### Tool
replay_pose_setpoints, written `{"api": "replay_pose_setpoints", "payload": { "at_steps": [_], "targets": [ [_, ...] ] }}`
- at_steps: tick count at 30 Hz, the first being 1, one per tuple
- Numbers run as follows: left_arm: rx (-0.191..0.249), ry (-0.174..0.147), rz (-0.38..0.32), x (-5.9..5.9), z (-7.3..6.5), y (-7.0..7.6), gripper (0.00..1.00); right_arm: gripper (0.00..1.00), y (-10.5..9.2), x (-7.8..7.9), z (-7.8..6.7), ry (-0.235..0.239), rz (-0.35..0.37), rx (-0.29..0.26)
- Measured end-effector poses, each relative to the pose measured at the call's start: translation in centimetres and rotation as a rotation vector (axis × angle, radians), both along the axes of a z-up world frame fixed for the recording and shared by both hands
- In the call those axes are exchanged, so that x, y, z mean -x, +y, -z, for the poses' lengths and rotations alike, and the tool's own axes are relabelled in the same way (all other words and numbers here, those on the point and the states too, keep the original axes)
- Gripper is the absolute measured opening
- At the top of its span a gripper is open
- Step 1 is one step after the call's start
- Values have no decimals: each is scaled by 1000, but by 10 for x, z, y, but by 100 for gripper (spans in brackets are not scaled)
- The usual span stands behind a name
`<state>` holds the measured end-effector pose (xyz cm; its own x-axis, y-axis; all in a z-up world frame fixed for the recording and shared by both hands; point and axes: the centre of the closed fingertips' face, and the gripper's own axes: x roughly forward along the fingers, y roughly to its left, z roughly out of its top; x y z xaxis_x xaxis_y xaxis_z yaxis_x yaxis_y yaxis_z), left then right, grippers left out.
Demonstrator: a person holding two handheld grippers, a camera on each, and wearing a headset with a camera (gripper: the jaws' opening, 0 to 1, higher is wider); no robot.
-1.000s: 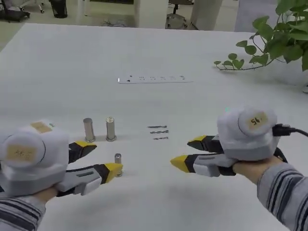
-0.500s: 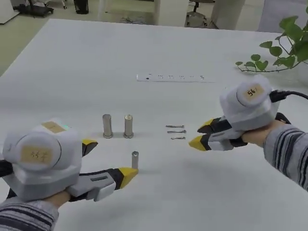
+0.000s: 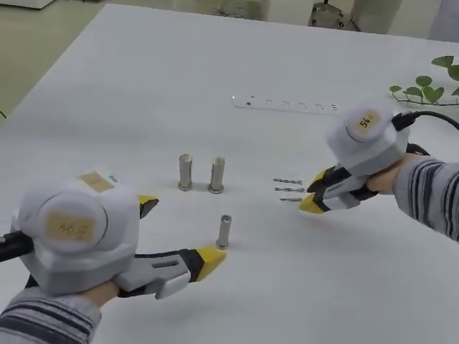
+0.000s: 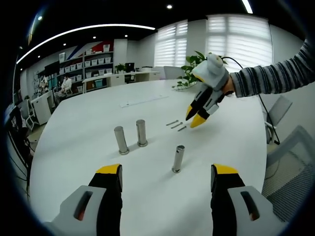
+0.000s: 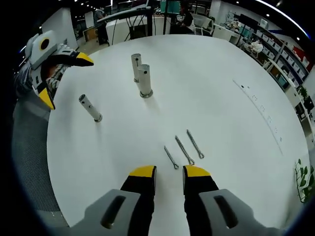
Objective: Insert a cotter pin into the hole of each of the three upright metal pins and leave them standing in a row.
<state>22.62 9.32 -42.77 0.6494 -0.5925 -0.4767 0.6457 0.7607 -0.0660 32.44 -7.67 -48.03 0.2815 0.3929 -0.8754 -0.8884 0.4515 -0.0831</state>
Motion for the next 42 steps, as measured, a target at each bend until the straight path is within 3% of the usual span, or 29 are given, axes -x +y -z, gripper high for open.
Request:
{"api": "replay_pose_setpoints", "payload": {
  "at_steps": [12,16,22,26,35,42],
  "targets": [
    [21,0,-1,1,-5,-1,72,11,1,-5,14,51,-62,56],
    [19,5,3,2,-5,-2,71,8,1,-3,14,70,-74,52],
    [15,32,-2,4,0,0,69,3,2,-1,14,91,-63,84],
    [15,32,-3,4,0,0,68,0,1,0,15,76,-96,105],
    [34,30,9,4,-2,-6,65,0,2,5,14,70,-93,100],
    [38,24,19,4,-3,-8,61,0,7,13,4,3,-132,70]
  ]
}}
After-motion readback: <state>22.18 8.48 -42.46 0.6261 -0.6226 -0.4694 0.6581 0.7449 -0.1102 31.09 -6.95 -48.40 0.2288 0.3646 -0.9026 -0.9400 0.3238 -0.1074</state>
